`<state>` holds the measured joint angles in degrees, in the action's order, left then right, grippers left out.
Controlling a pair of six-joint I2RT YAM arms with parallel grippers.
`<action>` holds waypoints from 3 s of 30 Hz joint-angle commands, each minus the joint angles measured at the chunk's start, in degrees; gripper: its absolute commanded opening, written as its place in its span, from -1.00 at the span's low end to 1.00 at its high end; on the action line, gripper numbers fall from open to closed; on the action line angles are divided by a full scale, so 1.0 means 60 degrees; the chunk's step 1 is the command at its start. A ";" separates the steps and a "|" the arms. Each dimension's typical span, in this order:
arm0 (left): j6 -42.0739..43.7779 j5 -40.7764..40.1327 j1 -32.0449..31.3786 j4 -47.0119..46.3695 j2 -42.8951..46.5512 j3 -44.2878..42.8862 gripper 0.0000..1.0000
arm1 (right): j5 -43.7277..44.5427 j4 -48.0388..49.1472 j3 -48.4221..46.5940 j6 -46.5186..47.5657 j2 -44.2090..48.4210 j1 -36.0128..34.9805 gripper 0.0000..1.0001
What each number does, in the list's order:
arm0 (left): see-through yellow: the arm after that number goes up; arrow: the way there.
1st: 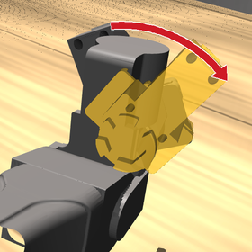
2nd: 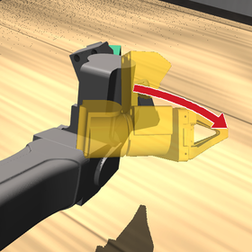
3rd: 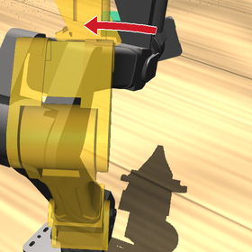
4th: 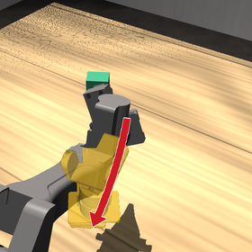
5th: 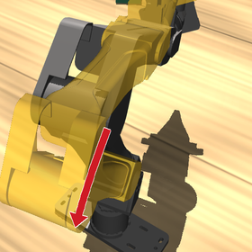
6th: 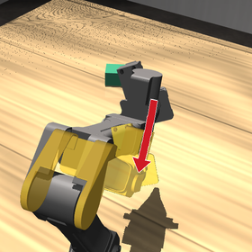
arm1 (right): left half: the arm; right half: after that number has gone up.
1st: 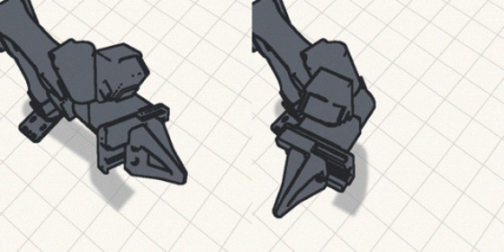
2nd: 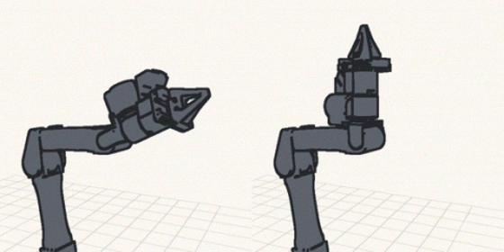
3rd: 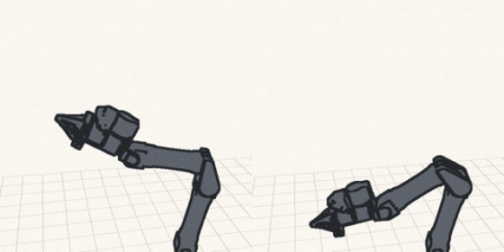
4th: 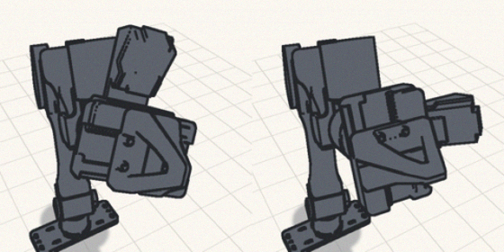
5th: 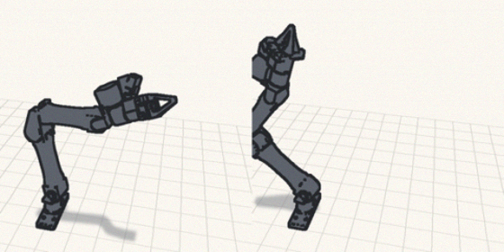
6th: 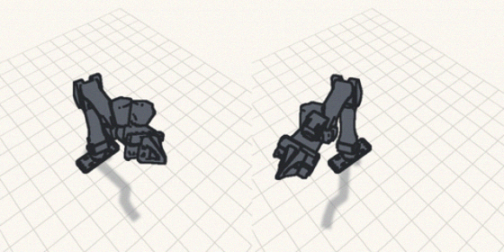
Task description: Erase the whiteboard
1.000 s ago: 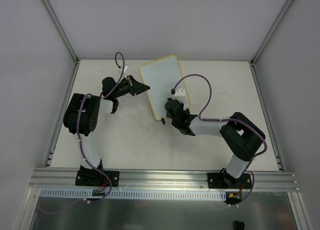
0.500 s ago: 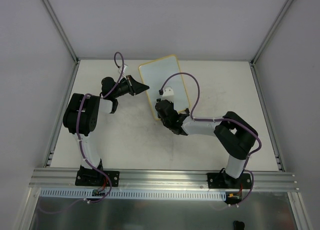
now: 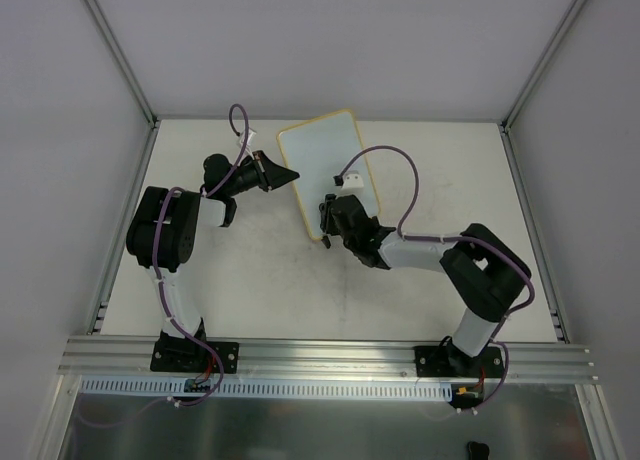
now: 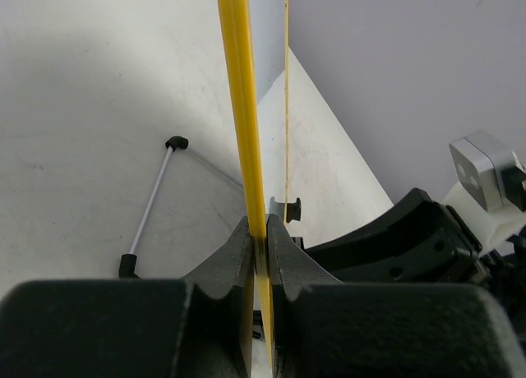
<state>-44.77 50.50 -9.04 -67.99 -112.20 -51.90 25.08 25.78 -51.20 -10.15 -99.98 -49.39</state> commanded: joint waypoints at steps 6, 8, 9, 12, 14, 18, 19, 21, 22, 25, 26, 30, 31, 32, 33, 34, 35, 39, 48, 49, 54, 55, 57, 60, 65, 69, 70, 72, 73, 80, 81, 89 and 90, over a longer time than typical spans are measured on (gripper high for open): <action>0.0856 0.0665 -0.0208 -0.0197 0.0199 0.0081 -1.00 | -0.0811 0.0024 0.1194 -0.0710 0.0433 0.1697 -1.00; 0.0856 0.0665 -0.0193 -0.0197 0.0229 0.0081 -1.00 | -0.0753 0.0025 0.1311 -0.0637 0.0463 0.1916 -1.00; 0.0870 0.0665 -0.0207 -0.0183 0.0243 0.0095 -1.00 | -0.0781 0.0039 0.1370 -0.0623 0.0477 0.2004 -1.00; 0.0871 0.0680 -0.0208 -0.0197 0.0287 0.0110 -1.00 | -0.0884 0.0025 0.1545 -0.0753 0.0478 0.2414 -1.00; 0.0871 0.0680 -0.0208 -0.0183 0.0302 0.0110 -1.00 | -0.0870 0.0025 0.1648 -0.0783 0.0521 0.2692 -1.00; 0.0885 0.0680 -0.0207 -0.0183 0.0302 0.0124 -1.00 | -0.0811 0.0025 0.1912 -0.0827 0.0696 0.3205 -1.00; 0.0885 0.0680 -0.0193 -0.0183 0.0316 0.0124 -1.00 | -0.0825 0.0039 0.1985 -0.0813 0.0726 0.3323 -1.00; 0.0885 0.0694 -0.0208 -0.0197 0.0331 0.0124 -1.00 | -0.0826 0.0010 0.2000 -0.0798 0.0814 0.3674 -1.00; 0.0885 0.0680 -0.0208 -0.0197 0.0317 0.0124 -1.00 | -0.0855 0.0024 0.2029 -0.0813 0.0843 0.3806 -1.00; 0.0885 0.0680 -0.0193 -0.0197 0.0331 0.0124 -1.00 | -0.0709 -0.0121 0.1971 -0.0842 0.0873 0.4114 -1.00; 0.0885 0.0694 -0.0193 -0.0197 0.0331 0.0124 -1.00 | -0.0549 -0.0310 0.1869 -0.0813 0.0859 0.4216 -1.00; 0.0900 0.0680 -0.0208 -0.0197 0.0331 0.0110 -1.00 | -0.0196 -0.0766 0.1634 -0.0901 0.0887 0.4393 -1.00; 0.0900 0.0694 -0.0208 -0.0197 0.0331 0.0110 -1.00 | -0.0065 -0.0882 0.1619 -0.0959 0.0931 0.4422 -1.00; 0.0900 0.0680 -0.0193 -0.0197 0.0317 0.0110 -1.00 | 0.0139 -0.0884 0.1605 -0.1017 0.1077 0.4466 -1.00; 0.0900 0.0694 -0.0207 -0.0197 0.0317 0.0095 -1.00 | 0.0156 -0.0898 0.1518 -0.1032 0.1165 0.4495 -1.00; 0.0900 0.0695 -0.0208 -0.0197 0.0317 0.0110 -1.00 | 0.0257 -0.1101 0.1444 -0.1047 0.1239 0.4525 -1.00; 0.0900 0.0695 -0.0208 -0.0197 0.0317 0.0110 -1.00 | 0.0534 -0.1219 0.1342 -0.1062 0.1312 0.4539 -1.00; 0.0900 0.0695 -0.0208 -0.0183 0.0317 0.0110 -1.00 | 0.1312 -0.1733 0.0712 -0.1223 0.1532 0.4598 -1.00; 0.0900 0.0709 -0.0208 -0.0183 0.0316 0.0081 -1.00 | 0.0786 -0.1821 -0.0314 -0.1968 0.0962 0.4671 -1.00; 0.0900 0.0695 -0.0208 -0.0168 0.0302 0.0081 -1.00 | 0.0684 -0.1778 -0.0314 -0.2043 0.0888 0.4671 -1.00; 0.0856 0.0680 -0.0193 -0.0153 0.0287 0.0037 -1.00 | -0.0327 -0.1367 -0.0299 -0.2497 0.0420 0.4599 -1.00; 0.0856 0.0665 -0.0207 -0.0153 0.0287 0.0051 -1.00 | -0.0357 -0.1353 -0.0285 -0.2642 0.0361 0.4540 -1.00; 0.0841 0.0651 -0.0208 -0.0153 0.0317 0.0051 -1.00 | -0.0313 -0.1367 -0.0212 -0.2746 0.0302 0.4321 -1.00; 0.0870 0.0578 -0.0208 -0.0095 0.0419 0.0051 -1.00 | -0.0415 -0.1323 0.0066 -0.3068 0.0272 0.3940 -1.00; 0.0958 0.0475 -0.0207 0.0037 0.0492 0.0095 -1.00 | -0.0327 -0.1192 0.0739 -0.3684 0.0346 0.3412 -1.00; 0.0944 0.0343 -0.0222 0.0037 0.0507 0.0154 -1.00 | -0.1481 -0.0242 0.1193 -0.4561 0.0126 0.3397 -1.00; 0.0944 0.0343 -0.0266 0.0037 0.0507 0.0168 -1.00 | -0.1615 0.0123 0.1325 -0.4606 0.0083 0.3397 -0.99; 0.0958 0.0270 -0.0325 0.0066 0.0536 0.0183 -1.00 | -0.1719 0.0844 0.1429 -0.4694 -0.0006 0.3353 -1.00; 0.0973 0.0255 -0.0368 0.0081 0.0536 0.0154 -1.00 | -0.1734 0.0961 0.1371 -0.4593 -0.0049 0.3353 -1.00; 0.1149 0.0094 -0.0456 0.0315 0.0566 0.0139 -1.00 | -0.2568 0.1445 0.0595 -0.4475 -0.0284 0.3309 -0.99; 0.1178 0.0079 -0.0457 0.0344 0.0566 0.0125 -1.00 | -0.2743 0.1445 0.0492 -0.4475 -0.0270 0.3295 -1.00; 0.1237 0.0006 -0.0471 0.0359 0.0463 0.0154 -1.00 | -0.3301 0.1286 -0.0357 -0.4153 0.0126 0.3163 -1.00; 0.1208 0.0006 -0.0471 0.0316 0.0449 0.0139 -1.00 | -0.3388 0.1168 -0.0561 -0.4109 0.0199 0.3148 -1.00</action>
<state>-43.90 49.41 -10.81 -65.69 -110.02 -51.79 13.65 28.97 -49.15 -33.85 -99.88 -27.86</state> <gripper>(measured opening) 0.043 0.319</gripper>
